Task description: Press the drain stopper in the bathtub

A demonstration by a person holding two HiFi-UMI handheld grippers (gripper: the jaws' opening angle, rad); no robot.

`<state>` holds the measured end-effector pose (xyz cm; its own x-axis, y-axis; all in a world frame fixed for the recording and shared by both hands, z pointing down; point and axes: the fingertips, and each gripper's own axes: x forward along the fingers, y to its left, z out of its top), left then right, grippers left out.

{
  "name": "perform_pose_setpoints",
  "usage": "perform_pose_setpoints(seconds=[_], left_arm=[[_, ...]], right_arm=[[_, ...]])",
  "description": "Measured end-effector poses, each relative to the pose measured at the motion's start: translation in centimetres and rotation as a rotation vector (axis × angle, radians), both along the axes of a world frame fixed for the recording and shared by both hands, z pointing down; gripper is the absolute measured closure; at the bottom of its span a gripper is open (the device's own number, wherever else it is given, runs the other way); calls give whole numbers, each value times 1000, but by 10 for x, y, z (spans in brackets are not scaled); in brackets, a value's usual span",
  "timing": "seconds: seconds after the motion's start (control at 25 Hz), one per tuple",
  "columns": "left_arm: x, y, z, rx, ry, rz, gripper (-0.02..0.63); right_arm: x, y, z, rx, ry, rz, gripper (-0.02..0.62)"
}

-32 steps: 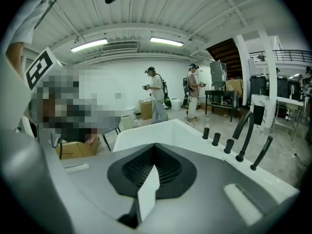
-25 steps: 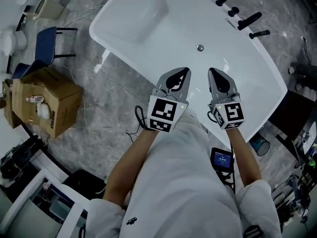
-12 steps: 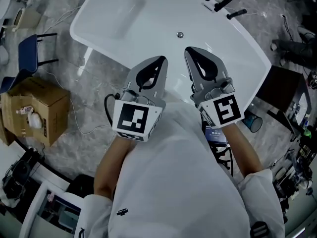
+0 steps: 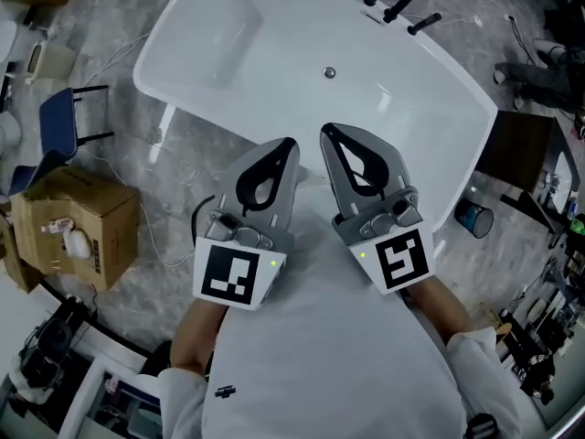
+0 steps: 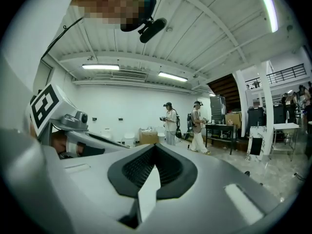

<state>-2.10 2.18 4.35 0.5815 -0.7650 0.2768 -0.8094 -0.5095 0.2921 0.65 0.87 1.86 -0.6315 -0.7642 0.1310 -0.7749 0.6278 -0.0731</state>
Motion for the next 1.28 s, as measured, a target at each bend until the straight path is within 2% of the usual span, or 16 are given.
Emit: perform_pose_setpoints(seconds=[0.2, 0.36, 0.56, 0.76, 1.08, 1.28], left_arm=[[-25, 16, -10, 28, -27, -93, 601], [-32, 25, -2, 29, -59, -119, 601], [-42, 32, 11, 20, -111, -100, 601], [-39, 44, 16, 24, -103, -55, 601], [-34, 43, 9, 49, -73, -63, 601], [-36, 46, 13, 46, -87, -57, 601]], right_arm=[[-17, 28, -6, 17, 24, -10, 601], [-31, 46, 9, -26, 27, -27, 601], [-40, 59, 25, -67, 51, -35, 601], [-42, 75, 39, -119, 134, -58, 602], [-23, 64, 33, -120, 55, 49, 601], [-22, 61, 33, -107, 49, 72, 601]])
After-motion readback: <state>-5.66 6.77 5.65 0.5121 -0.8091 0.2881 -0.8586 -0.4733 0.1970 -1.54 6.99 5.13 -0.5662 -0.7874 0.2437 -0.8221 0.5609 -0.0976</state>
